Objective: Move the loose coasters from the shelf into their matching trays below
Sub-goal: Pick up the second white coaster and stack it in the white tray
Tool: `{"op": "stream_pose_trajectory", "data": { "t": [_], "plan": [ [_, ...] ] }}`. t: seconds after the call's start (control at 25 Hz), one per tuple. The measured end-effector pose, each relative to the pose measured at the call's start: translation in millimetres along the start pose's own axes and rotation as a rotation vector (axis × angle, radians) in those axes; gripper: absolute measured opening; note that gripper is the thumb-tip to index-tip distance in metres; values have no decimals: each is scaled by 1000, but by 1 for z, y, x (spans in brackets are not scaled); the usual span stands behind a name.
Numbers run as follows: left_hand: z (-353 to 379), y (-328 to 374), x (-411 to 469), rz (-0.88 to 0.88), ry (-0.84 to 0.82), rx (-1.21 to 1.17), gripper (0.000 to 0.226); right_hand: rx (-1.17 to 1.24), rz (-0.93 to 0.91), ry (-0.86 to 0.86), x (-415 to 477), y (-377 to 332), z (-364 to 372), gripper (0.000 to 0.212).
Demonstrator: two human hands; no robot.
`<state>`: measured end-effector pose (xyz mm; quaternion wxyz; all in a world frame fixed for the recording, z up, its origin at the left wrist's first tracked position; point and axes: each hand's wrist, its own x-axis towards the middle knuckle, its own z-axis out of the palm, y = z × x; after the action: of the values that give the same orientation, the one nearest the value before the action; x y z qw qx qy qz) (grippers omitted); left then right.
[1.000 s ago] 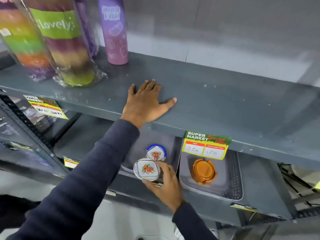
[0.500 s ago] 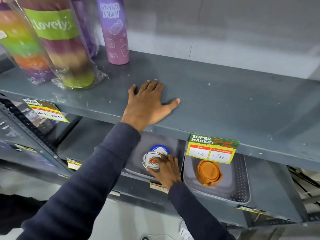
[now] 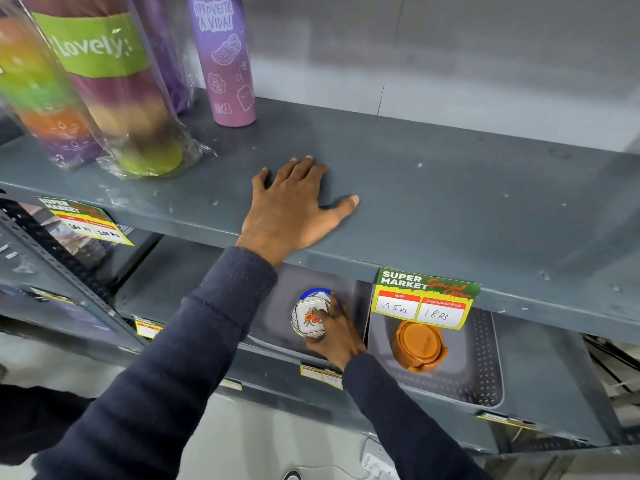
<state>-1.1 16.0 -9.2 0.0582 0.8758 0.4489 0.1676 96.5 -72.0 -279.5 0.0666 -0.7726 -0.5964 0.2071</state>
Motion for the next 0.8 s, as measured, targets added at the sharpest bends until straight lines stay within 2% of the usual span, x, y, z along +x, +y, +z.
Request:
{"op": "stream_pose_trajectory", "data": {
  "t": [0.16, 0.28, 0.36, 0.44, 0.56, 0.64, 0.72, 0.8],
  "plan": [
    [0, 0, 0, 1, 7, 5, 80, 11, -9, 8, 1, 8, -7, 58],
    [1, 0, 0, 0, 8, 9, 80, -10, -14, 8, 3, 10, -9, 56],
    [1, 0, 0, 1, 6, 8, 81, -39, -6, 29, 2, 8, -11, 64],
    [0, -1, 0, 1, 4, 9, 81, -24, 4, 42, 5, 6, -15, 87],
    [-1, 0, 0, 6, 4, 15, 82, 4, 21, -28, 18, -2, -29, 120],
    [-1, 0, 1, 13, 7, 15, 81, -26, -11, -119, 28, -7, -34, 122],
    [-1, -1, 1, 14, 9, 16, 81, -67, -46, -215, 35, -7, -32, 116],
    [0, -2, 2, 13, 5, 19, 81, -114, -58, -237, 35, -6, -31, 108]
  ]
}}
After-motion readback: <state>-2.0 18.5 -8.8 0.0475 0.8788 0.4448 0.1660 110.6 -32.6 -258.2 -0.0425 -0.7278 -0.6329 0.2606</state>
